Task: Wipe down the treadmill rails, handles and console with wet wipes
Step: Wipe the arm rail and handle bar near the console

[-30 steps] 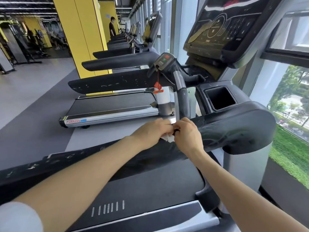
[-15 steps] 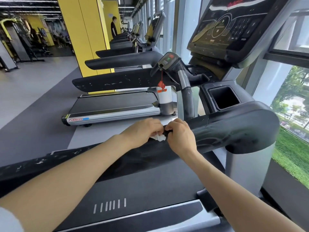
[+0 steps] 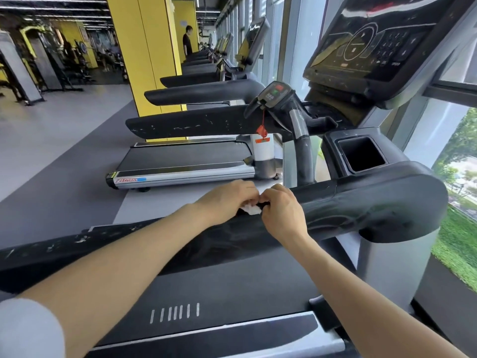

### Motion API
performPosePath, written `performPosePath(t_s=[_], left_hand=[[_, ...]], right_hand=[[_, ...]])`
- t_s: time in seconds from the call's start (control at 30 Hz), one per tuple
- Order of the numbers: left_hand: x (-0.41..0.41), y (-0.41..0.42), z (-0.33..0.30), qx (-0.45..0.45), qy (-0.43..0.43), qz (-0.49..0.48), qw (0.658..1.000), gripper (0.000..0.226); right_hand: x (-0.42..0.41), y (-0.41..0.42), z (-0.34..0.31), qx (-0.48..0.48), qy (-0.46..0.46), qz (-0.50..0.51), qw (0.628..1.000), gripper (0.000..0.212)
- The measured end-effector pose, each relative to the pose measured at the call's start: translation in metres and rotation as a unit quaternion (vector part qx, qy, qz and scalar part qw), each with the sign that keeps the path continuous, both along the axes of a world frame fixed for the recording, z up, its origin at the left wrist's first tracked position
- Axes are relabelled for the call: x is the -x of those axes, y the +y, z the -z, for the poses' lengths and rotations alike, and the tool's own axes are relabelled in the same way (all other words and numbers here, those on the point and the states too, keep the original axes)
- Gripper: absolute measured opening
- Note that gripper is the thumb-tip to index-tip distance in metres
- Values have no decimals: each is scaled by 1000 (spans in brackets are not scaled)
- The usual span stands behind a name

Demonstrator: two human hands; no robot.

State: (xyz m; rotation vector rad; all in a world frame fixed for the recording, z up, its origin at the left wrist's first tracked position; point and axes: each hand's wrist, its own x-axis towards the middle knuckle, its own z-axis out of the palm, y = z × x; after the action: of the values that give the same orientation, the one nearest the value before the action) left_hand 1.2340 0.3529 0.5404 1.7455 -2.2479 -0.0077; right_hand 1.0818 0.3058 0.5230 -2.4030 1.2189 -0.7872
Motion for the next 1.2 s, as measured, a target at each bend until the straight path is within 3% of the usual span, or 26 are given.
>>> performPosePath(t_s=[0.3, 0.6, 0.7, 0.9, 1.1, 1.2], left_hand=[[-68, 68, 2, -58, -7, -34, 998, 17], [-17, 22, 13, 40, 42, -32, 998, 19], [-29, 37, 8, 4, 22, -36, 999, 20], [-26, 14, -40, -200, -90, -19, 976, 27], [73, -76, -42, -48, 29, 30, 998, 14], [115, -120, -38, -32, 58, 52, 996, 18]], right_hand=[[0, 6, 0, -3, -15, 2, 1000, 31], [2, 4, 1, -7, -15, -6, 1000, 33], [9, 4, 1, -17, -25, -22, 999, 34], [49, -1, 0, -42, -35, -20, 998, 38], [106, -31, -1, -39, -47, 32, 998, 37], [134, -50, 1, -38, -54, 56, 996, 37]])
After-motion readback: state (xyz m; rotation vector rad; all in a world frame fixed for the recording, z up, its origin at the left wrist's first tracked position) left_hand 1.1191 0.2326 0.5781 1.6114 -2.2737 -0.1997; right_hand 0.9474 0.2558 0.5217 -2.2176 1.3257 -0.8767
